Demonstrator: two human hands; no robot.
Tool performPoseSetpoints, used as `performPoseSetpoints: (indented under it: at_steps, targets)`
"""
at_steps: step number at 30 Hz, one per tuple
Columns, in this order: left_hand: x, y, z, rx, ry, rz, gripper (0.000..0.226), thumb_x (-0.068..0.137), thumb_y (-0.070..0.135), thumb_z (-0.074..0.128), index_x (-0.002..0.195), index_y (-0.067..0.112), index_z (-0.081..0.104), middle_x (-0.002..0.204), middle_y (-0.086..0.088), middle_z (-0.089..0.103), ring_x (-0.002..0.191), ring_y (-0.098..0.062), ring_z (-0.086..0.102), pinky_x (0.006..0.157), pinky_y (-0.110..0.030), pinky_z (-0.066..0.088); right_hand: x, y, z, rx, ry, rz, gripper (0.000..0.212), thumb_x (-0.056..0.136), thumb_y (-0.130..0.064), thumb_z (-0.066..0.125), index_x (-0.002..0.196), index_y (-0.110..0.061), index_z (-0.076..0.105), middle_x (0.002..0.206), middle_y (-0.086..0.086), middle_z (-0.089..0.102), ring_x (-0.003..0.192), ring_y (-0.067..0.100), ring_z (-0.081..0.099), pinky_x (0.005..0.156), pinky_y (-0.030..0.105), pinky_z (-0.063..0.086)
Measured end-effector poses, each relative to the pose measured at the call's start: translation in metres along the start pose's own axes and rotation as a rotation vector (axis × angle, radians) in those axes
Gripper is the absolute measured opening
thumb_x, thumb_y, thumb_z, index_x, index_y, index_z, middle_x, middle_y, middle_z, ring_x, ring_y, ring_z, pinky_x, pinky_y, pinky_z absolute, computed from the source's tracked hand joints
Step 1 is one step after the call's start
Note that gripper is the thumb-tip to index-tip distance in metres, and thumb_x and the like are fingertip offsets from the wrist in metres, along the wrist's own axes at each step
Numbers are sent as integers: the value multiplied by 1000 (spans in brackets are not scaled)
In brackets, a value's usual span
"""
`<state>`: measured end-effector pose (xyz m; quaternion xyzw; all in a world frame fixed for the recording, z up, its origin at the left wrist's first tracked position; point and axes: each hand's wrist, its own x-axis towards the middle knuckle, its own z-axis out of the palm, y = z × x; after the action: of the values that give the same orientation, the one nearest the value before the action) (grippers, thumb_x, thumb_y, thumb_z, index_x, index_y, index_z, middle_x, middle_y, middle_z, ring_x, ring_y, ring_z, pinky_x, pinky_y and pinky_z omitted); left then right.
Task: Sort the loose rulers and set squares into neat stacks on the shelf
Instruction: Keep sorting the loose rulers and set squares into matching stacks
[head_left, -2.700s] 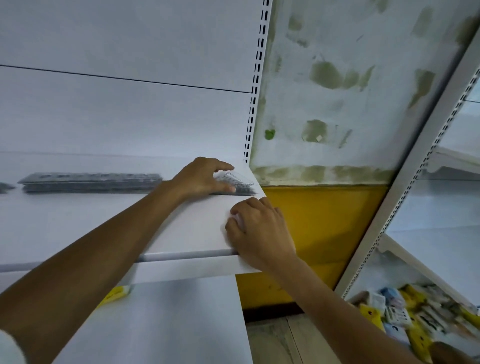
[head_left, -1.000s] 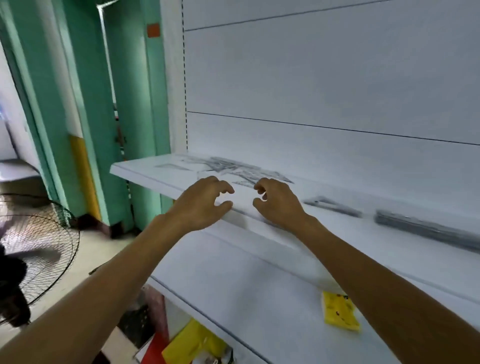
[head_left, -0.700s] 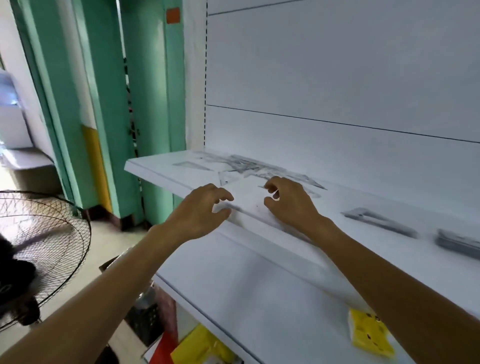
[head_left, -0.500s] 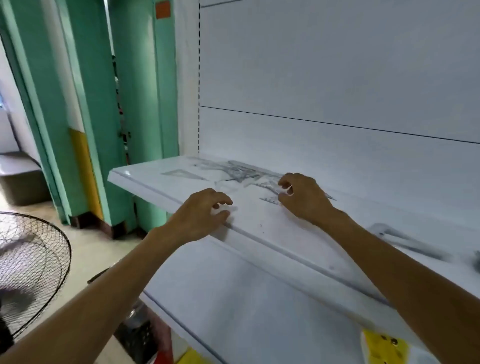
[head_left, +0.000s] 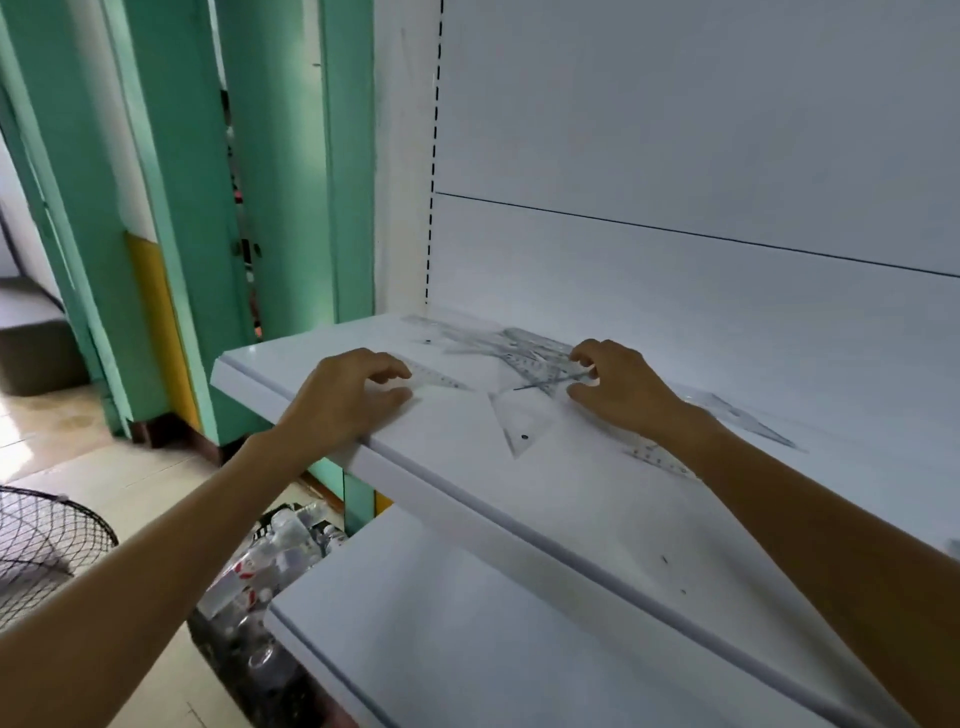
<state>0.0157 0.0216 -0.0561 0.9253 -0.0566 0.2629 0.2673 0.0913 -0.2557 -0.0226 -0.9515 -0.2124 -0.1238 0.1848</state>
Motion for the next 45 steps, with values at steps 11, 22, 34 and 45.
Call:
performPoseSetpoints:
  at_steps: [11,22,34,45]
  targets:
    - [73,-52,6,169,-312,11,58,75,58,61,121,23,56,117,0,61,99,-15,54,79,-26,38,51,-22,33,-43,-52,184,28,84,-28,59,108,-13,63,119,8,60,107,23,54,84,26,39]
    - [93,-51,5,-28,-618,-55,66,76,43,68,132,17,45,120,3,51,106,-12,48,95,-26,39,44,-37,38,-388,-15,43,24,93,-17,39,113,-7,47,98,18,63,88,35,58,74,36,47]
    - [-6,-39,-17,111,-403,406,81,76,72,35,138,20,41,144,7,39,128,-10,34,104,-17,18,20,-79,40,-232,294,-171,38,93,-3,39,130,-8,49,91,18,66,75,31,60,65,27,36]
    - [-49,-31,-27,248,-141,669,52,71,9,75,120,6,60,92,-13,60,73,-24,61,60,-31,52,-20,-98,46,-191,164,-180,53,96,-7,31,141,-34,29,96,9,58,86,26,48,71,34,37]
